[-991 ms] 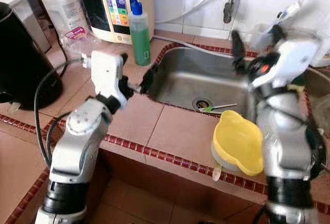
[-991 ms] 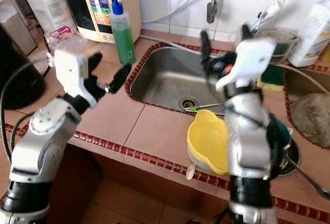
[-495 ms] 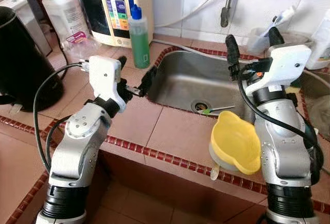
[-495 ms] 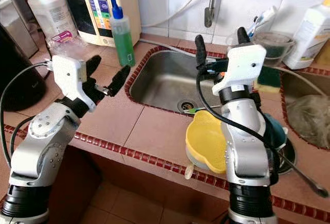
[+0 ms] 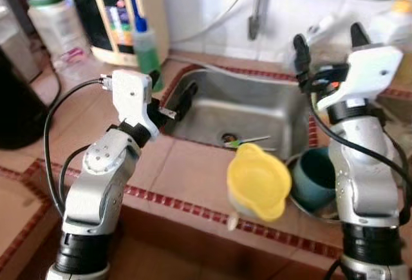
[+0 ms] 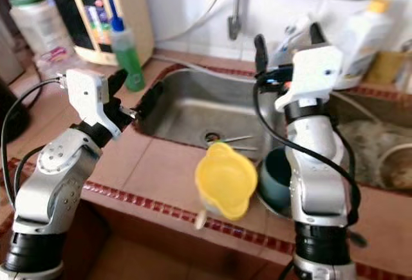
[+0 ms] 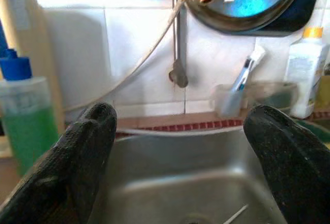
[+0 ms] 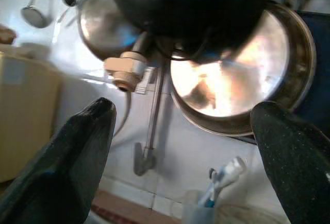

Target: Kitchen organization

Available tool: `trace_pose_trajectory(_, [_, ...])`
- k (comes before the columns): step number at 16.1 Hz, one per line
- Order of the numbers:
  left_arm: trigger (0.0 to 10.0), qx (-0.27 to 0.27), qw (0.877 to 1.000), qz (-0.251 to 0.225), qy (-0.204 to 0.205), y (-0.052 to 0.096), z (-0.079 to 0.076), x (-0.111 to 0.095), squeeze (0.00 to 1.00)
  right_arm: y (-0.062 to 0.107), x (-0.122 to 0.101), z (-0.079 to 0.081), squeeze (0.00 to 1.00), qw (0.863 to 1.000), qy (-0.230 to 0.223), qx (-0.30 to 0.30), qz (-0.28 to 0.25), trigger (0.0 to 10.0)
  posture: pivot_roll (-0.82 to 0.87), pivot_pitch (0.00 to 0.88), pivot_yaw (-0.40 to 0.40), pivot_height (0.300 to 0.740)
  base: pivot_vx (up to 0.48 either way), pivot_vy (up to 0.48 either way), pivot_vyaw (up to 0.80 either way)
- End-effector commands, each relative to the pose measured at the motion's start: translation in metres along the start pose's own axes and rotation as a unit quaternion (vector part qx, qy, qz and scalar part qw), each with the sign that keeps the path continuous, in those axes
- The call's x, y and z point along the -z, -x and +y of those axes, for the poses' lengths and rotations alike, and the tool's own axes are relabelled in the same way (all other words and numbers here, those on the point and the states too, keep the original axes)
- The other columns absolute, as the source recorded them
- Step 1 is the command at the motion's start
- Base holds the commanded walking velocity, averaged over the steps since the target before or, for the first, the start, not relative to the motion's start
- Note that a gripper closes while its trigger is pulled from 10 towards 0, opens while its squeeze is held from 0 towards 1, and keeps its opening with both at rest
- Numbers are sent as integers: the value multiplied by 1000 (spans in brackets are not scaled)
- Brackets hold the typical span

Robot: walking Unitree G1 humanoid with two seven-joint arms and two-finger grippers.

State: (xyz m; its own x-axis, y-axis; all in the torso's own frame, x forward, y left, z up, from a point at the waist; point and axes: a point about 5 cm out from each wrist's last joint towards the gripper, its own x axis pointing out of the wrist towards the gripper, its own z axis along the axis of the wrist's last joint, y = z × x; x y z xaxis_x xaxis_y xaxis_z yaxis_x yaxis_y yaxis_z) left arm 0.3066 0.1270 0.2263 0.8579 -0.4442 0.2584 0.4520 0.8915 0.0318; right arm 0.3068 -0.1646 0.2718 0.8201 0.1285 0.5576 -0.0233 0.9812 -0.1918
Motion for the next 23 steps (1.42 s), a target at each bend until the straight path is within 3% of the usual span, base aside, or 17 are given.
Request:
trace_pose_trajectory(1, [10000, -5, 1000, -6, -3, 2, 3, -3, 0, -5, -5, 5, 0, 1000, 3, -13, -12, 10000, -121, 48, 43, 740, 0, -394, 0])
trace_pose_trajectory(11, [10000, 0, 1000, -7, -3, 1, 1, -3, 0, -7, -5, -1, 0, 1000, 14, -22, -16, 10000, -127, 33, 33, 740, 0, -389, 0])
trace_pose_trajectory(15, [10000, 14, 1000, 11, -2, 6, 3, 0, 0, -2, 1, -12, 0, 1000, 6, -28, 7, 10000, -130, 32, 31, 740, 0, 0, 0])
trace_pose_trajectory(17, [10000, 37, 998, 53, -21, 9, 3, 5, 0, 2, 9, -26, 0, 999, -13, -31, 39, 10000, -133, 39, 33, 740, 0, 0, 0])
trace_pose_trajectory(20, [10000, 97, 992, 71, -36, 16, -4, 4, 0, 9, 18, -36, 0, 995, -19, -54, 86, 10000, -136, 51, 38, 740, 0, 0, 0])
trace_pose_trajectory(21, [10000, 127, 988, 84, -30, 19, -9, 3, 0, 11, 20, -38, 0, 993, -9, -65, 99, 10000, -136, 57, 40, 740, 0, 0, 0])
trace_pose_trajectory(23, [10000, 159, 982, 95, -27, 20, -16, 0, 0, 18, 20, -32, 0, 987, -44, -110, 110, 10000, -134, 61, 42, 740, 0, 0, 0])
